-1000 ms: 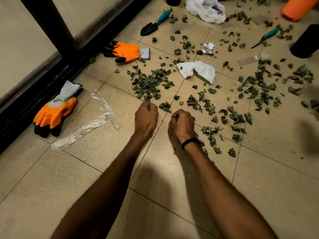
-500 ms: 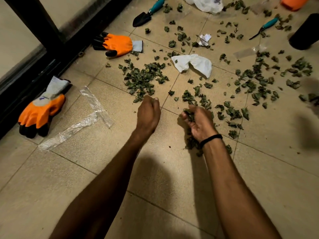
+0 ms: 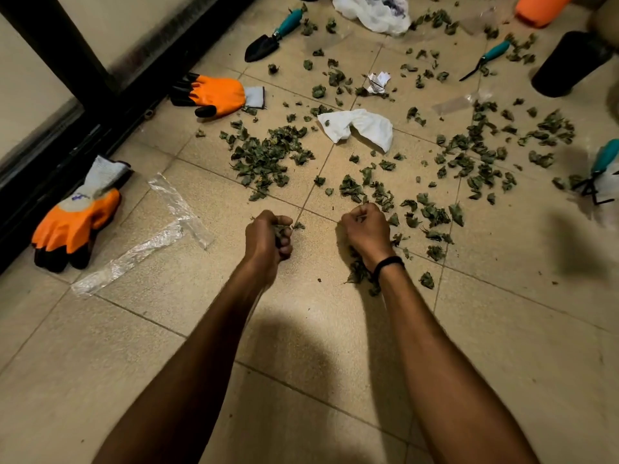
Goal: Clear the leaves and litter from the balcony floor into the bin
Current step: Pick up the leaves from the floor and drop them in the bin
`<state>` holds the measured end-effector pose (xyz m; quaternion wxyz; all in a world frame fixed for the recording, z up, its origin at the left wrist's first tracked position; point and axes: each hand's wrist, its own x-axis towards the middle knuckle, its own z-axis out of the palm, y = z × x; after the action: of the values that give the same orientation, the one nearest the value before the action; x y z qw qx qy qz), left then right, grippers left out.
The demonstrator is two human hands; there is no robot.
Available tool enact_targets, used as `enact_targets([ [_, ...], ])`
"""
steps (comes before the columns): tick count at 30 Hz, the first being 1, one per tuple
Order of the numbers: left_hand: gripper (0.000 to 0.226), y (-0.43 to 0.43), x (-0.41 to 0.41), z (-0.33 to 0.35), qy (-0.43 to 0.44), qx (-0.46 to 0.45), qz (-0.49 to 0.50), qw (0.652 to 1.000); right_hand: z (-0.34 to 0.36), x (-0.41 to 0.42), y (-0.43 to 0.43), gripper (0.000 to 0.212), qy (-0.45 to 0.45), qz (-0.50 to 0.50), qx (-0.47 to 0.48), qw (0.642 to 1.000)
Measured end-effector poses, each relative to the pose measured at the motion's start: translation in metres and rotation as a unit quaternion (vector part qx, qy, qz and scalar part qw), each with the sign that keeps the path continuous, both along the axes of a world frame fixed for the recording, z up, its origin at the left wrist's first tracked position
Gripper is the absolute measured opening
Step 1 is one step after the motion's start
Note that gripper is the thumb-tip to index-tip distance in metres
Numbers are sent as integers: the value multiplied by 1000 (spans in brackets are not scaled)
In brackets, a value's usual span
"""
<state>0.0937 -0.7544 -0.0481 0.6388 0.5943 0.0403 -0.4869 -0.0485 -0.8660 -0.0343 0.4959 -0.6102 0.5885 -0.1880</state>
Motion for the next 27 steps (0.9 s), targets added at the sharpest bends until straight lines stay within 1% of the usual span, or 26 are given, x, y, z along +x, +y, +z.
enact_targets([
  [1, 32, 1, 1, 0, -100, 25, -30, 994, 8, -3, 0, 13, -91, -50, 74, 992],
  [2, 37, 2, 1, -3, -236, 62, -71, 967, 16, -7, 0, 13, -170, -90, 137, 972],
  [3, 38, 3, 0, -6, -382, 100, -115, 912, 21, -12, -2, 14, -219, -115, 176, 953],
  [4, 35, 4, -2, -9, -492, 125, -150, 848, 25, -18, -4, 15, -232, -128, 193, 945],
  [5, 32, 3, -5, -12, -552, 138, -173, 804, 28, -23, -6, 17, -223, -133, 194, 946],
  [6, 31, 1, -8, -15, -579, 147, -191, 779, 28, -28, -8, 19, -191, -129, 175, 957],
  [7, 32, -1, -12, -18, -599, 160, -205, 757, 26, -33, -9, 22, -134, -112, 135, 975],
  [8, 34, -3, -15, -23, -623, 179, -217, 730, 24, -37, -8, 21, -57, -85, 74, 992],
  [9, 33, -5, -19, -26, -647, 198, -227, 701, 21, -40, -7, 20, 21, -48, 7, 999],
  [10, 31, -5, -21, -29, -665, 213, -235, 676, 19, -41, -3, 20, 77, -9, -42, 996],
  [11, 29, -6, -24, -30, -680, 224, -233, 658, 15, -41, 3, 23, 114, 25, -63, 991],
  [13, 26, -6, -29, -33, -694, 232, -224, 643, 6, -36, 19, 29, 176, 81, -64, 979],
  [14, 24, -6, -30, -33, -693, 229, -219, 648, -3, -34, 24, 31, 207, 107, -70, 970],
  [15, 24, -5, -31, -32, -685, 218, -208, 664, -7, -32, 29, 31, 228, 124, -79, 963],
  [16, 24, -4, -31, -31, -664, 198, -194, 694, -9, -31, 30, 28, 229, 129, -78, 962],
  [17, 25, -1, -31, -28, -628, 165, -178, 740, -7, -31, 30, 27, 205, 119, -67, 969],
  [18, 28, 2, -29, -24, -577, 123, -158, 792, -2, -32, 27, 27, 157, 97, -47, 982],
  [19, 31, 5, -29, -19, -510, 77, -132, 847, 5, -35, 24, 26, 87, 70, -18, 994],
  [20, 34, 7, -30, -14, -418, 37, -101, 902, 15, -38, 21, 26, 0, 39, 25, 999],
  [21, 35, 9, -31, -10, -296, 6, -63, 953, 25, -41, 19, 24, -93, 5, 84, 992],
  [22, 34, 11, -32, -8, -152, -22, -24, 988, 34, -45, 17, 21, -188, -29, 149, 970],
  [23, 32, 14, -32, -6, -9, -51, 4, 999, 41, -50, 15, 21, -265, -65, 201, 941],
  [24, 29, 16, -32, -5, 111, -81, 21, 990, 46, -56, 12, 24, -320, -96, 239, 912],
  [25, 28, 19, -32, -7, 195, -104, 29, 975, 50, -61, 10, 23, -355, -115, 265, 889],
  [26, 27, 21, -33, -10, 244, -122, 33, 962, 52, -66, 8, 21, -374, -126, 280, 875],
  [27, 25, 24, -34, -12, 268, -132, 36, 954, 55, -71, 8, 19, -381, -130, 287, 869],
])
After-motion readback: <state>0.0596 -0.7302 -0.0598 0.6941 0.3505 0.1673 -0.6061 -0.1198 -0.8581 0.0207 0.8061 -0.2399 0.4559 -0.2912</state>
